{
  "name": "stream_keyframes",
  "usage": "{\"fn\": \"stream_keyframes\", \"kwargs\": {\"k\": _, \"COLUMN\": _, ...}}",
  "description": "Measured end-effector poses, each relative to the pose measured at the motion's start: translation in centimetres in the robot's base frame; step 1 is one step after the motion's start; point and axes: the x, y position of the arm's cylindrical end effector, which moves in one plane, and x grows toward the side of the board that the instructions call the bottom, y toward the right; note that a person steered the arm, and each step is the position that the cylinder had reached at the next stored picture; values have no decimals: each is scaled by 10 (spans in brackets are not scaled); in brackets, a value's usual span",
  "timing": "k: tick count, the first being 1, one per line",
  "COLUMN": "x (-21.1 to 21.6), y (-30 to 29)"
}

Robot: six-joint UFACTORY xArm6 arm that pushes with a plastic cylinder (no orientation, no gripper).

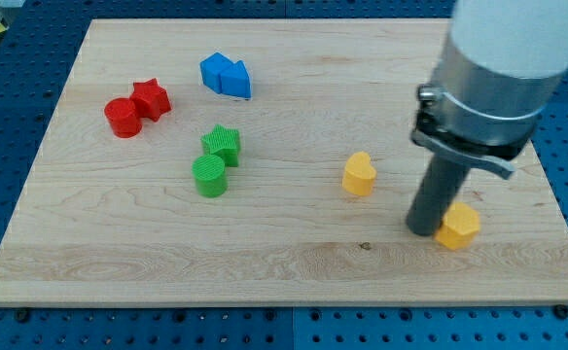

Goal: Slide yellow hard towards yellow hexagon

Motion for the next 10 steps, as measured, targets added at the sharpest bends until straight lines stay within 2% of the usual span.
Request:
{"fn": "stream_keyframes", "kwargs": {"k": 2, "x": 3, "y": 89}}
{"fn": "stream_keyframes", "kwargs": {"k": 3, "x": -14, "y": 89}}
{"fn": "stream_keyframes", "kwargs": {"k": 5, "x": -84, "y": 26}}
{"fn": "stream_keyframes", "kwargs": {"k": 6, "x": -95, "y": -22}}
{"fn": "stream_keyframes", "kwargs": {"k": 7, "x": -95, "y": -87}}
{"fn": "stream_keyframes", "kwargs": {"k": 8, "x": -95, "y": -123}}
{"fn": "stream_keyframes", "kwargs": {"k": 10, "x": -79, "y": -126}}
